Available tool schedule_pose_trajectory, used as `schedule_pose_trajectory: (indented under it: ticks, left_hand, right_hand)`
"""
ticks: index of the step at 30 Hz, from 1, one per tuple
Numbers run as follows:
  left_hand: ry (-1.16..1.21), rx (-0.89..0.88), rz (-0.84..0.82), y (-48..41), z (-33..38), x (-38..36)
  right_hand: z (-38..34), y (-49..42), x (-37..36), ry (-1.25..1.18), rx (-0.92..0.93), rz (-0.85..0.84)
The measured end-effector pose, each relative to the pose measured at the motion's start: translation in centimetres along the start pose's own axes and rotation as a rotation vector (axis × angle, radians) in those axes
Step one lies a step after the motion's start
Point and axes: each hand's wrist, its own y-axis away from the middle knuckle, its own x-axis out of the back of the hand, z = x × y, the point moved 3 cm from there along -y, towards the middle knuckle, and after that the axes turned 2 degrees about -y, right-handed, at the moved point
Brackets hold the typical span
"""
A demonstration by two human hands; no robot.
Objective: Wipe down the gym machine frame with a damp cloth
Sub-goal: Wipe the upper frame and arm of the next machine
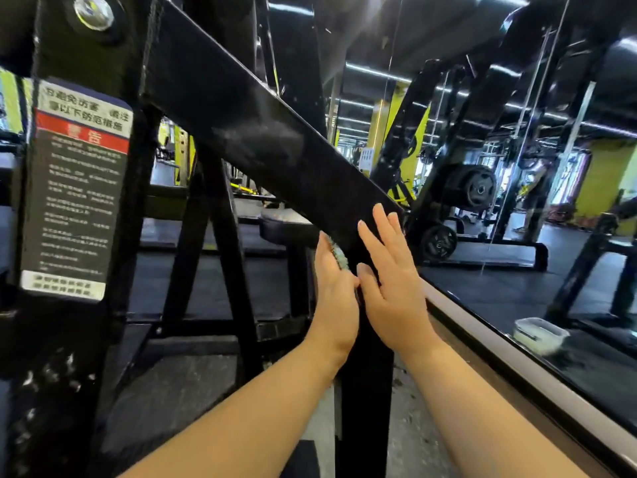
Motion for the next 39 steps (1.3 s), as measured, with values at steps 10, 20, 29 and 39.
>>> schedule_pose_trajectory:
  ticks: [10,20,29,39]
  left_hand:
    - [-0.521,0.194,-0.049,2.6,0.7,5.6]
    - [0.043,0.527,-0.122,3.1,9.5,10.4]
    - [-1.023,-0.423,0.456,2.0,19.9,21.8]
    - [-0.669,-0.101,0.184,1.8,15.7,26.3]
  right_hand:
    - [-3.1,5.7,-4.3,-0.623,-0.597,0.361]
    - [-10.3,2.1,-11.7,-0.932,-0.685,0.233]
    - [-16.6,-11.0,-16.7,-1.306,-0.823,0.158]
    - [-15.7,1.5,-27.3,-1.244,-0.652,0.066]
